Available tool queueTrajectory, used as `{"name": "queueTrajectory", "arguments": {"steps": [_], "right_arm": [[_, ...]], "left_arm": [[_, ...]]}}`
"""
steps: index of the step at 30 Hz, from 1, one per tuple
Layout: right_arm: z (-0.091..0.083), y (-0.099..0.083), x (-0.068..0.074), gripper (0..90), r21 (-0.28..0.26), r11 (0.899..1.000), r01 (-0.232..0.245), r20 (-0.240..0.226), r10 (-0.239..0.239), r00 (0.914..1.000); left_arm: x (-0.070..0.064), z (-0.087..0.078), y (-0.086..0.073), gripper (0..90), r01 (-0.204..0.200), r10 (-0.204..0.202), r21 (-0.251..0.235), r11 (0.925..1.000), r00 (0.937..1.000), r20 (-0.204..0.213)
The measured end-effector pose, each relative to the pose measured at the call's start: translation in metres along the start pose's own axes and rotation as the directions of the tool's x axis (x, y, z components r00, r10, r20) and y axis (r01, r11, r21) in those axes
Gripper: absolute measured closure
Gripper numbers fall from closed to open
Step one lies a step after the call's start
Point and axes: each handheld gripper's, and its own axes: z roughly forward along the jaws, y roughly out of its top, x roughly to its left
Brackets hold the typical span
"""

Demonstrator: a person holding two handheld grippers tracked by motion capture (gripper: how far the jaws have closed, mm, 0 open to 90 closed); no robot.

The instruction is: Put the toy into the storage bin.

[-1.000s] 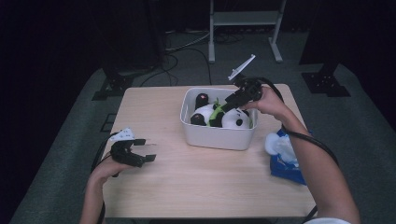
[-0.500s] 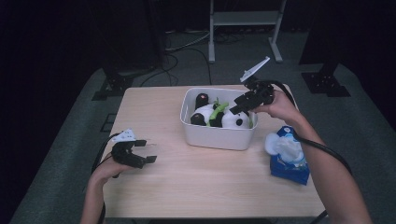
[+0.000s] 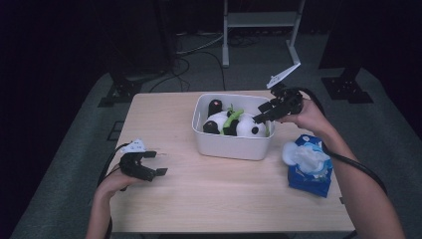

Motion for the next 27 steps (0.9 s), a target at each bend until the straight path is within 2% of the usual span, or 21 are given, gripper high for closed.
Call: {"name": "queueTrajectory", "arguments": {"steps": [14,27], "right_arm": [[-0.017,-0.017,0.003,37.6,-0.015,1.0,-0.014,0.018,0.014,0.9997],[-0.031,-0.036,0.006,34.8,-0.029,0.999,-0.036,0.029,0.037,0.9989]], "left_arm": [[-0.002,0.003,0.003,9.0,-0.009,0.009,-0.002,1.0,0.9999,0.008],[-0.004,0.009,0.001,9.0,-0.013,0.012,0.026,0.9996,0.9998,0.016]]}}
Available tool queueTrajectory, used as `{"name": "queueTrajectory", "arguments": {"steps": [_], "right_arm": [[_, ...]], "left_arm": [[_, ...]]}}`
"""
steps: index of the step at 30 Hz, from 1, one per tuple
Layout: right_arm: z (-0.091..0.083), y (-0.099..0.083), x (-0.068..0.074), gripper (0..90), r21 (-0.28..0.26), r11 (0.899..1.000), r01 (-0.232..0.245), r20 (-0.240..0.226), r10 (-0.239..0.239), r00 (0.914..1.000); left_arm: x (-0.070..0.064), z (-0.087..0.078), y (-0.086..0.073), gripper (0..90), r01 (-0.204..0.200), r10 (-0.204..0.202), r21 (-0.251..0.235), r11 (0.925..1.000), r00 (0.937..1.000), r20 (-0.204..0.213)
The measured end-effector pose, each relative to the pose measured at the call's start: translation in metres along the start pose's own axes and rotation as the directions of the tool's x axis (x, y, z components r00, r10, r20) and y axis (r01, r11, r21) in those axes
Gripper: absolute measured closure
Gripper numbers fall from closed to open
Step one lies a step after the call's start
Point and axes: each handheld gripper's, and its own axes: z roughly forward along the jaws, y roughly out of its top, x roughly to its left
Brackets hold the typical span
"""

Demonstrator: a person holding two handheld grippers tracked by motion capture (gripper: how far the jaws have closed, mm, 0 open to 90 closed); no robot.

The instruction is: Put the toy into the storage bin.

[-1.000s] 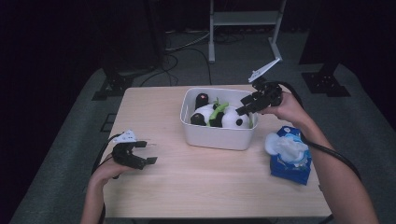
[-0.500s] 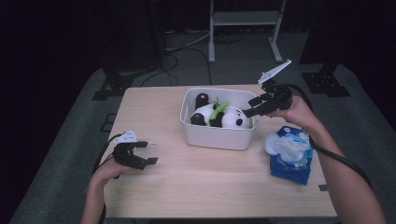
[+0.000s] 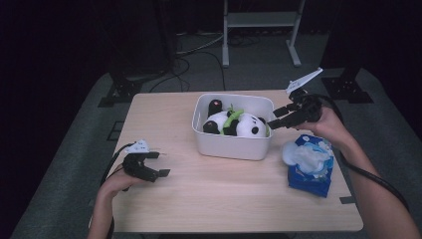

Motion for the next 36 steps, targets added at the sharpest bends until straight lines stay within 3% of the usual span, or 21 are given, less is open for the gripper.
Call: {"name": "queueTrajectory", "arguments": {"steps": [16,36], "right_arm": [[-0.011,-0.023,0.0,32.0,0.0,0.999,-0.033,0.011,0.033,0.9994],[-0.012,-0.068,0.002,30.0,-0.006,0.996,-0.087,0.015,0.087,0.9961]], "left_arm": [[0.0,0.001,-0.001,9.0,-0.002,0.002,0.013,0.9999,1.0,-0.001],[-0.002,0.006,0.0,9.0,-0.016,0.016,0.031,0.9994,0.9998,0.008]]}}
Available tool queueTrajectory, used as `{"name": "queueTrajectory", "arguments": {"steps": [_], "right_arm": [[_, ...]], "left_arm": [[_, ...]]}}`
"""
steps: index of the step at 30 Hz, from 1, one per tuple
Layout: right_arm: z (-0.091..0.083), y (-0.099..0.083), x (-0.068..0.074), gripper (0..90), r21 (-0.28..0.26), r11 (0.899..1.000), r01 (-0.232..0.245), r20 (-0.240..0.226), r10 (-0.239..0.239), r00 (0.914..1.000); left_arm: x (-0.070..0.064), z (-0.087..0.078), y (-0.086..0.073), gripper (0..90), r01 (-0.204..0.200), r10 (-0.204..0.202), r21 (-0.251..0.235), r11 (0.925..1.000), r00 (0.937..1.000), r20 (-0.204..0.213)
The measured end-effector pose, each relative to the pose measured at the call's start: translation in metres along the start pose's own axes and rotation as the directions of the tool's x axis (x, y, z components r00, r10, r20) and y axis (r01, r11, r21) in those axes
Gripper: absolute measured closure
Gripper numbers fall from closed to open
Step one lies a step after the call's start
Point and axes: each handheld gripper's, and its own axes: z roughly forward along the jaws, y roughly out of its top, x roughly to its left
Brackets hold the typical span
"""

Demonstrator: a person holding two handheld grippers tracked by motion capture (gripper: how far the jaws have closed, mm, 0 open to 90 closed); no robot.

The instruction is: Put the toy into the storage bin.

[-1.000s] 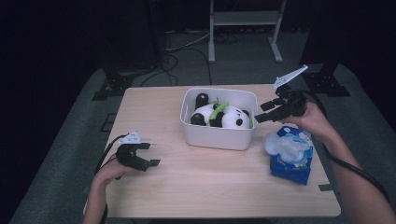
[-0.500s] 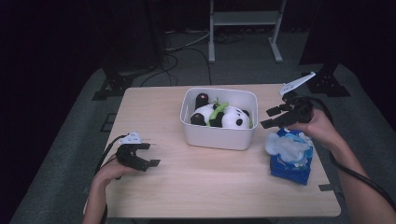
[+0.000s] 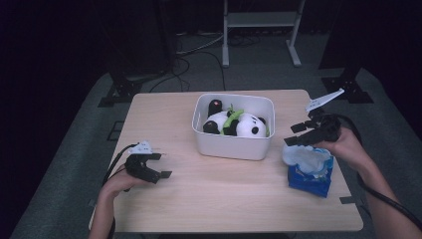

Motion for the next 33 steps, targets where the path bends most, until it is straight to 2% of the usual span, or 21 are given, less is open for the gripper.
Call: {"name": "queueTrajectory", "arguments": {"steps": [7,17,33], "right_arm": [[0.002,-0.015,0.0,30.0,-0.016,1.0,-0.009,0.005,0.009,1.0],[0.002,-0.032,0.003,30.0,-0.011,0.999,-0.031,0.005,0.031,0.9995],[0.005,-0.052,0.008,30.0,-0.008,0.999,-0.053,0.005,0.054,0.9986]], "left_arm": [[-0.001,0.002,0.0,9.0,0.001,-0.001,0.008,1.0,1.0,0.001],[-0.002,0.003,0.0,9.0,-0.004,0.004,0.013,0.9999,1.0,0.002],[-0.003,0.003,0.0,9.0,-0.004,0.004,0.011,0.9999,1.0,0.004]]}}
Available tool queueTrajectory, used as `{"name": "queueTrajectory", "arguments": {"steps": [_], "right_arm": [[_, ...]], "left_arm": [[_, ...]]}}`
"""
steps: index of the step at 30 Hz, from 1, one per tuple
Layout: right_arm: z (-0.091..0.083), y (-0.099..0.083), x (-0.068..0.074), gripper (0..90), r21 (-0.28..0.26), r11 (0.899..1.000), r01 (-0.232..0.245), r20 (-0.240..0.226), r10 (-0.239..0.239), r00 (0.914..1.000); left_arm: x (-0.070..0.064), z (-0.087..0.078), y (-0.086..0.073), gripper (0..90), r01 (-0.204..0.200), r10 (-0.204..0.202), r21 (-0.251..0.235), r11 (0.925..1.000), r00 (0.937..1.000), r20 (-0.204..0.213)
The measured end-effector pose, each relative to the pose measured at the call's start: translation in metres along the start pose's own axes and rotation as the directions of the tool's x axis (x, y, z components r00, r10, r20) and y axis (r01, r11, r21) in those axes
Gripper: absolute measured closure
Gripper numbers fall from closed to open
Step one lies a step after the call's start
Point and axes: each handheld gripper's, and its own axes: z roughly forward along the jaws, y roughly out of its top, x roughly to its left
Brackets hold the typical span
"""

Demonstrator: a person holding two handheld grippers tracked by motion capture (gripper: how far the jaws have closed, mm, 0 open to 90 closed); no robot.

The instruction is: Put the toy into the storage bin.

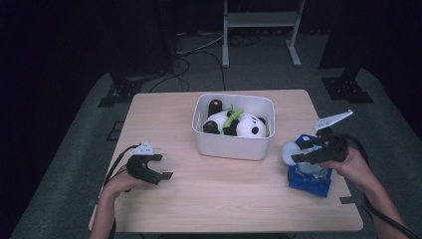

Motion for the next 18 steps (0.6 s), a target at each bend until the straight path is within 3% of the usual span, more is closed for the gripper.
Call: {"name": "queueTrajectory", "arguments": {"steps": [18], "right_arm": [[0.003,-0.021,0.003,30.0,-0.012,1.0,-0.025,-0.009,0.025,0.9997]], "left_arm": [[0.0,-0.001,0.0,9.0,0.0,0.0,-0.003,1.0,1.0,0.001]]}}
